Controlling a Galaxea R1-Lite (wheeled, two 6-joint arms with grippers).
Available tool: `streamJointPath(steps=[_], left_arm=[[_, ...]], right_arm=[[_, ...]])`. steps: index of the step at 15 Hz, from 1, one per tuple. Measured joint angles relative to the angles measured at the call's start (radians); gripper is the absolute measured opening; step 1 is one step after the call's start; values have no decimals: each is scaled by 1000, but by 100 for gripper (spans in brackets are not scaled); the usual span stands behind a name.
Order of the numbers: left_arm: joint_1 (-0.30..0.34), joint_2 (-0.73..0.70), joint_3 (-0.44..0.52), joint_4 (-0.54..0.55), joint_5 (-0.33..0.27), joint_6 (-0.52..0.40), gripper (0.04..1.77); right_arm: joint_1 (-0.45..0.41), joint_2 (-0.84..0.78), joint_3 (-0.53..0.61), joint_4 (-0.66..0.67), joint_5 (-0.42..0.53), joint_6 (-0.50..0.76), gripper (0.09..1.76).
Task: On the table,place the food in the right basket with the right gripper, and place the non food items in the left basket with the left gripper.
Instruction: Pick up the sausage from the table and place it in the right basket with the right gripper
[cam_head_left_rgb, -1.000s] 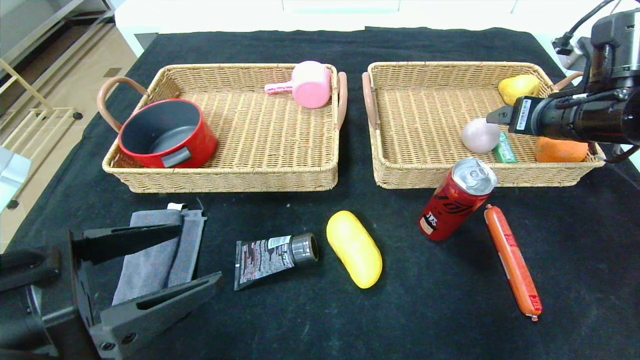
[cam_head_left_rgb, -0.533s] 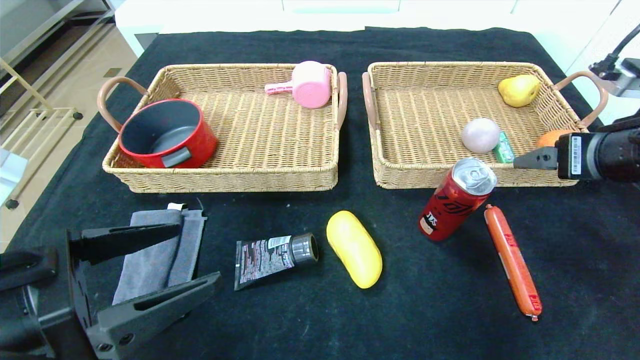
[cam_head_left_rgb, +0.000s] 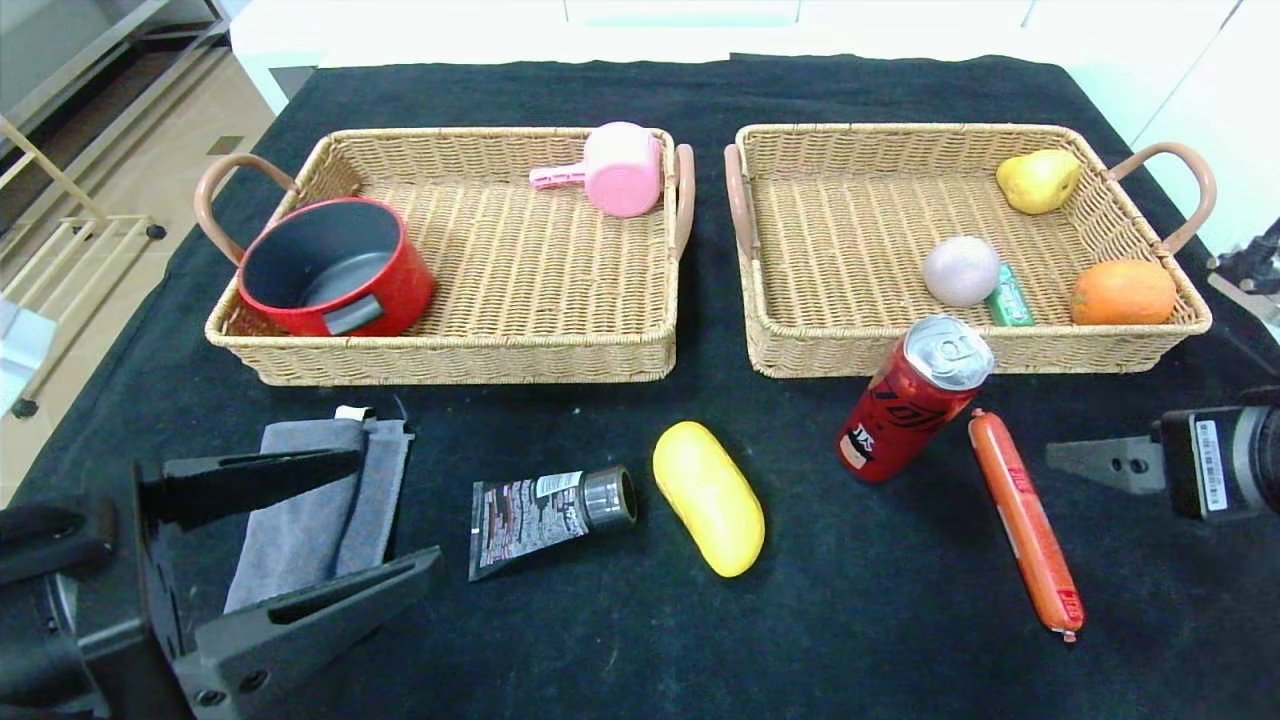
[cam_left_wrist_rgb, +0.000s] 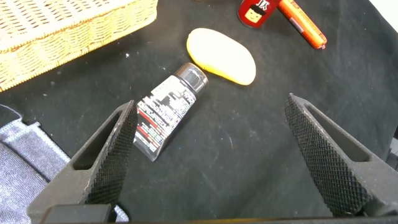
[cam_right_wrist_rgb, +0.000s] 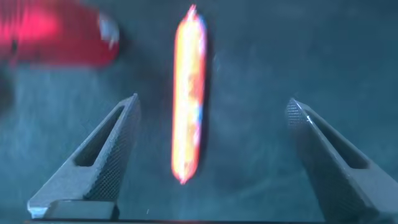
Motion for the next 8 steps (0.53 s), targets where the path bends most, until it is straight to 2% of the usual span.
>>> streamJointPath(steps=[4, 8], left_arm=[[0, 1, 1, -1, 0, 0, 172], [0, 1, 1, -1, 1, 3, 172]], right_arm=[[64, -5, 52, 5, -7, 42, 170], [78, 45, 63, 18, -54, 67, 170]])
